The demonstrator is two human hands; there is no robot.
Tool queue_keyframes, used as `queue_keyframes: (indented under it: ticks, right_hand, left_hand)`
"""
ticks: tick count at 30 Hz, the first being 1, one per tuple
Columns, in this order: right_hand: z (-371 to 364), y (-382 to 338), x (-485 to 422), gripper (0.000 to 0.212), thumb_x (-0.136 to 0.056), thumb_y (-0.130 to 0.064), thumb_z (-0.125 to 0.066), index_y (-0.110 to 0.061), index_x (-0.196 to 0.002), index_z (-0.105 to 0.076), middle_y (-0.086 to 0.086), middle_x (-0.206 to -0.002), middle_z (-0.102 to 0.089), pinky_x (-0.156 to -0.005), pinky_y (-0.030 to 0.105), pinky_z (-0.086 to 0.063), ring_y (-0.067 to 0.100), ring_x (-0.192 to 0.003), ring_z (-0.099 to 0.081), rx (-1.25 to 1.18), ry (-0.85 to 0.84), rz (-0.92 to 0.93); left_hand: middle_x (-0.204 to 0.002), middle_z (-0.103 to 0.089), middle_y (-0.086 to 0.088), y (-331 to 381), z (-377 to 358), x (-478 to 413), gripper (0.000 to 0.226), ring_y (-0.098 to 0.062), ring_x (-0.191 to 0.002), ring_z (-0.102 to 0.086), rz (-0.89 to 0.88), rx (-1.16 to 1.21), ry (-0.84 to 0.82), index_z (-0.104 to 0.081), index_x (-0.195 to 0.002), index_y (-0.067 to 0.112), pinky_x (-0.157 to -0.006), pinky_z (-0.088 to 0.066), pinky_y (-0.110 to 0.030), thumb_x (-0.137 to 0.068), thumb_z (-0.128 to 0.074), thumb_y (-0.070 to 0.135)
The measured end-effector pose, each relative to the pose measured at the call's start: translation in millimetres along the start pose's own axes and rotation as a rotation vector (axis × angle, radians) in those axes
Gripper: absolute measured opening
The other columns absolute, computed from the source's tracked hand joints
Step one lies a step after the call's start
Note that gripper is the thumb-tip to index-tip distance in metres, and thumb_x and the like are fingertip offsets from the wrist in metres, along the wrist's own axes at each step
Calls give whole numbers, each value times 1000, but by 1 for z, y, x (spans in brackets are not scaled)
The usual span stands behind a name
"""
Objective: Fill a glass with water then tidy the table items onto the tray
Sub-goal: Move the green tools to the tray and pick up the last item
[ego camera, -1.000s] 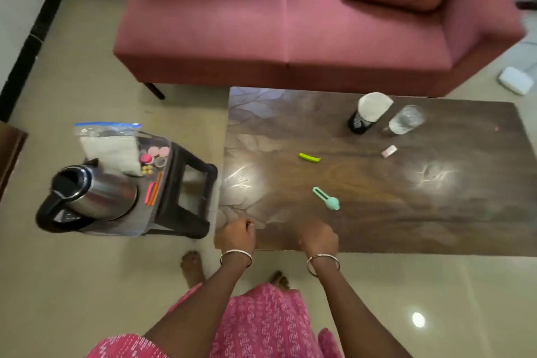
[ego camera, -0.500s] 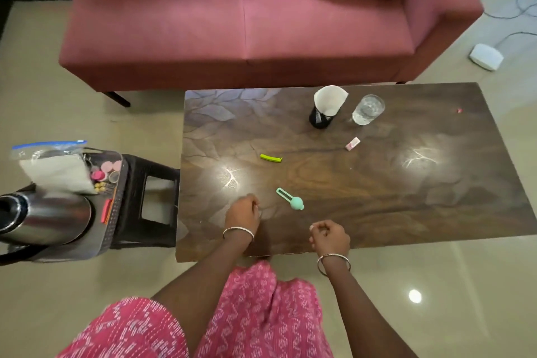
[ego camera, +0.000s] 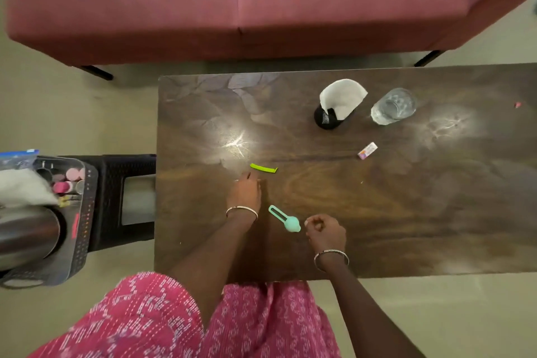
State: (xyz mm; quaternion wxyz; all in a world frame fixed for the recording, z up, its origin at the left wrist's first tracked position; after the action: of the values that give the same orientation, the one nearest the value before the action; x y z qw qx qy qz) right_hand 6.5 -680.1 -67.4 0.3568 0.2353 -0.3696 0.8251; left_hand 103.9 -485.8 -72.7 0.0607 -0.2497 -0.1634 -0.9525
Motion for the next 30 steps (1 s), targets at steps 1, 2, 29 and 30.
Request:
queue_keyframes:
  ticks: [1, 2, 29, 30]
  right_hand:
    - [-1, -3, -5, 7, -82, -21, -67, -17, -78, -72, 1, -67, -71, -73, 34, -56, 25, -74, -71, 24, -2, 12]
    - [-3, -5, -13, 7, -82, -21, -67, -17, -79, -73, -1, -68, -71, -71, 31, -53, 22, -74, -70, 49, -5, 21]
    - [-57, -5, -23, 46, -69, -27, -78, -9, -107, -60, 10, -111, -55, -84, 35, -43, 30, -102, -55, 556, -250, 346]
    - [-55, -4, -19, 46, -67, -29, -78, -9, -104, -61, 10, -109, -56, -82, 35, -43, 30, -100, -56, 537, -241, 344]
  left_hand:
    - [-124, -53, -7, 1, -2, -7, 29, -35, -99, -58, -1, -17, -3, -53, -124, 18, -78, -48, -43, -96, -44, 16]
    - [-126, -51, -7, 2, -4, -16, 29, -35, -99, -58, 1, -25, -7, -53, -124, 19, -77, -48, -43, -97, -44, 17]
    - [-78, -70, -6, -71, -38, 25, 13, -27, -72, -67, 286, 694, 137, -61, -96, 13, -73, -56, -40, -84, -66, 10]
    - [-75, -68, -7, -72, -37, 36, 17, -27, -67, -67, 308, 772, 134, -58, -97, 15, -69, -58, -41, -84, -64, 6]
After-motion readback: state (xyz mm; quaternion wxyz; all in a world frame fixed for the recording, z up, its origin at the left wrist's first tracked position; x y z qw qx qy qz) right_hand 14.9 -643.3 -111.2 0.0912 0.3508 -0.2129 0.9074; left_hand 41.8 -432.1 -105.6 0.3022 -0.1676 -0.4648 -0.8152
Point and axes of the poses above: each hand's wrist, its own x-axis away from the middle knuckle, its own z-axis out of the back of the hand, y = z × x, the point moved 3 cm from there along -x, towards the middle knuckle
